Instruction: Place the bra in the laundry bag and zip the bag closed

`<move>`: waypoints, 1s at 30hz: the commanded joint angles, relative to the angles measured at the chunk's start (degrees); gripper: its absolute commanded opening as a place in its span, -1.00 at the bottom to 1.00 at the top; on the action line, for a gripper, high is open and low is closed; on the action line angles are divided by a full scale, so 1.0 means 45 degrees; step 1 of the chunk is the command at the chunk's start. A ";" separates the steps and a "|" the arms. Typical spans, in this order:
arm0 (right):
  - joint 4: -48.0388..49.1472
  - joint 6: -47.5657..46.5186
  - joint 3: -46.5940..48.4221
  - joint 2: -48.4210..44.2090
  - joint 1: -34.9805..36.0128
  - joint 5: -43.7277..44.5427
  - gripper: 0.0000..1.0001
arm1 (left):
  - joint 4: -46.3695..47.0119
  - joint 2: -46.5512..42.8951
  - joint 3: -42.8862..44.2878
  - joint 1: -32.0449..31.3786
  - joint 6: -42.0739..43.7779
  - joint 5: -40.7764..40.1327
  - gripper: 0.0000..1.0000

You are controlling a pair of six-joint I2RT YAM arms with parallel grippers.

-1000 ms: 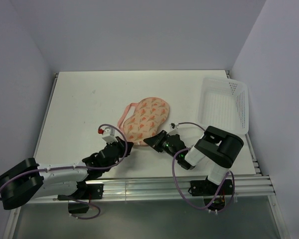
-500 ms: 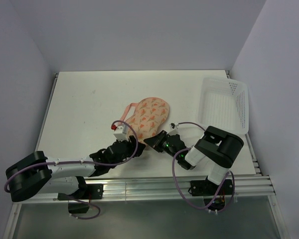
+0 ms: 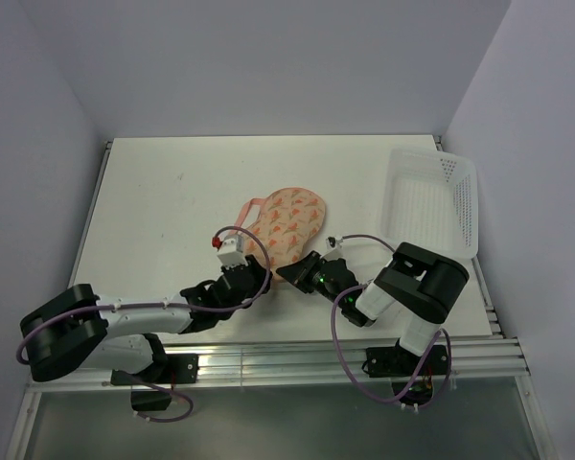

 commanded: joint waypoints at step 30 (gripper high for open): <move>0.1775 -0.0271 -0.1126 -0.0496 -0.1765 -0.0918 -0.99 | -0.1599 -0.0460 -0.0268 -0.0031 0.0806 -0.2154 -0.99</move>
